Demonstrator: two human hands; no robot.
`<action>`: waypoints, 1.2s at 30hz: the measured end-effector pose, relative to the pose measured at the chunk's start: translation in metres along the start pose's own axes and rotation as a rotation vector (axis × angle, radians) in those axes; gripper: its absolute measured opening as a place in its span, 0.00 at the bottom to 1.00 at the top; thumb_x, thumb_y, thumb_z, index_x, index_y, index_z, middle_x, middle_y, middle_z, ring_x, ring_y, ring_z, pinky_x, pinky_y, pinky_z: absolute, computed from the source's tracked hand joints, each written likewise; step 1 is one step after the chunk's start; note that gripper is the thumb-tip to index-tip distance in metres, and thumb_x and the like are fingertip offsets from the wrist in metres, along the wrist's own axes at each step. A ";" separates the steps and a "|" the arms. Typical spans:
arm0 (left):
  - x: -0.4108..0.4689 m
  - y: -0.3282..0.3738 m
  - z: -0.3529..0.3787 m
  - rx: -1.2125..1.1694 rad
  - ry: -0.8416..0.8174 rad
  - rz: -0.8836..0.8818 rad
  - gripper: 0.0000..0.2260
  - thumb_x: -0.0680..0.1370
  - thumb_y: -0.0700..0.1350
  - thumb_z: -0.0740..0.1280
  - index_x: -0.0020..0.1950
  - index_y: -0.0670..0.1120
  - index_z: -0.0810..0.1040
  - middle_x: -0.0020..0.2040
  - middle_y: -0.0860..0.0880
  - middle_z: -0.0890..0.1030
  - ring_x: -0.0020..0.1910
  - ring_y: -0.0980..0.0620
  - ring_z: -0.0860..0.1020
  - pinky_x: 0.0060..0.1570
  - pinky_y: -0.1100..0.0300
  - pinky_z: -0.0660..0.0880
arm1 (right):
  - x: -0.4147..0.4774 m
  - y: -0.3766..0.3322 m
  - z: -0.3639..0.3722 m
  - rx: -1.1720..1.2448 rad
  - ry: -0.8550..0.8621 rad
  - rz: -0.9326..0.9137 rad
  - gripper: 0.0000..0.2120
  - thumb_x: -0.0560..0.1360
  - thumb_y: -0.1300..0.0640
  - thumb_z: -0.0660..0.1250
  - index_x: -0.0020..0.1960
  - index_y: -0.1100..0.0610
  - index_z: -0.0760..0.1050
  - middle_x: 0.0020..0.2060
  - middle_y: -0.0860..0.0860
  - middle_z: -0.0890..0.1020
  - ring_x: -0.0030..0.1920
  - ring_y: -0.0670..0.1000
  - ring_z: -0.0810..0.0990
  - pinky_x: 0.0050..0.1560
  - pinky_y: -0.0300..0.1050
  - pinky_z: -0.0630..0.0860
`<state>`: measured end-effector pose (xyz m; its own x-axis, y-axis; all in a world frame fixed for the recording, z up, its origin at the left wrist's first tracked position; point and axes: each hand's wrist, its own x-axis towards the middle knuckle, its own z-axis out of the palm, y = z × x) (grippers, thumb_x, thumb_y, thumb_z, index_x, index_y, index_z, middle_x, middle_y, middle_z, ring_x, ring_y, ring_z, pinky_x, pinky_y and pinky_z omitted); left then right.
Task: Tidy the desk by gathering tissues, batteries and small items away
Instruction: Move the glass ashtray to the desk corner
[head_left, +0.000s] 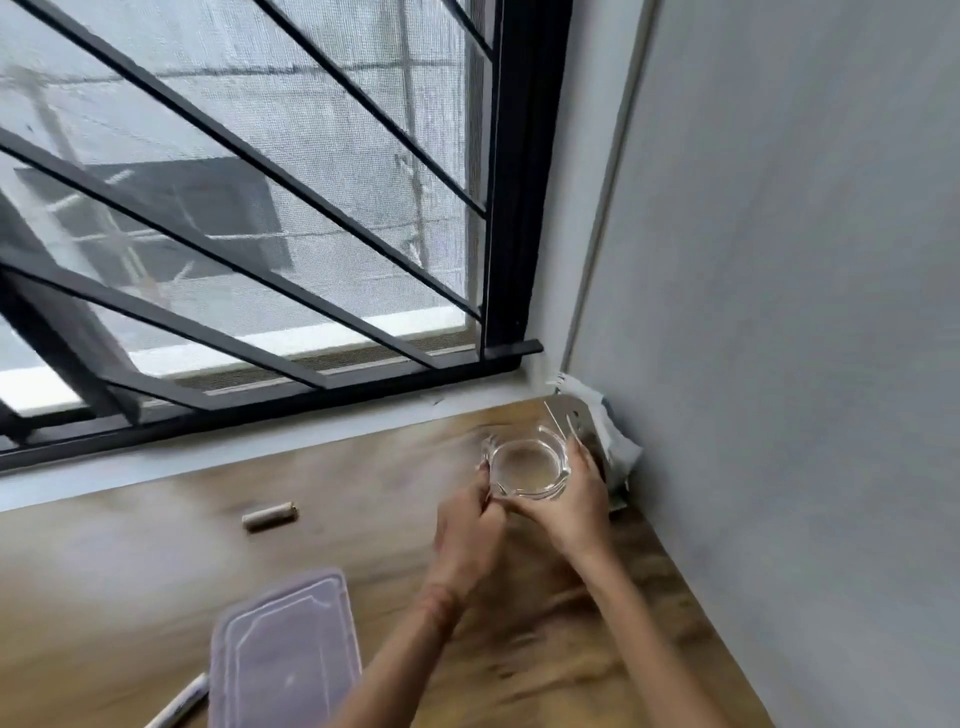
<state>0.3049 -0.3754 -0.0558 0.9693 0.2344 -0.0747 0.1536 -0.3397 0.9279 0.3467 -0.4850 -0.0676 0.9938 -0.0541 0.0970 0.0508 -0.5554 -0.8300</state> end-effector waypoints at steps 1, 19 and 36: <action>0.002 -0.001 0.002 -0.003 0.000 -0.006 0.24 0.67 0.45 0.56 0.61 0.48 0.77 0.50 0.56 0.79 0.51 0.57 0.76 0.50 0.64 0.70 | 0.002 0.002 0.002 -0.017 0.008 0.002 0.55 0.47 0.33 0.74 0.68 0.58 0.68 0.63 0.55 0.74 0.65 0.52 0.71 0.65 0.39 0.65; 0.002 0.001 0.010 0.046 0.047 -0.038 0.25 0.67 0.43 0.55 0.63 0.43 0.75 0.55 0.43 0.82 0.55 0.47 0.78 0.49 0.65 0.69 | 0.003 0.022 0.015 0.074 0.103 -0.069 0.46 0.52 0.53 0.82 0.66 0.60 0.69 0.62 0.56 0.76 0.64 0.53 0.73 0.62 0.35 0.63; -0.064 0.036 -0.042 0.204 0.105 0.047 0.25 0.77 0.38 0.58 0.74 0.44 0.59 0.61 0.33 0.75 0.59 0.38 0.74 0.50 0.56 0.67 | -0.050 -0.044 -0.012 0.072 0.020 -0.271 0.39 0.60 0.53 0.79 0.66 0.60 0.68 0.62 0.54 0.75 0.61 0.45 0.70 0.59 0.27 0.59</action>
<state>0.2402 -0.3644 -0.0022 0.9527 0.3037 0.0154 0.1545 -0.5271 0.8356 0.2933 -0.4677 -0.0289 0.9408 0.0718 0.3313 0.3224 -0.4916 -0.8089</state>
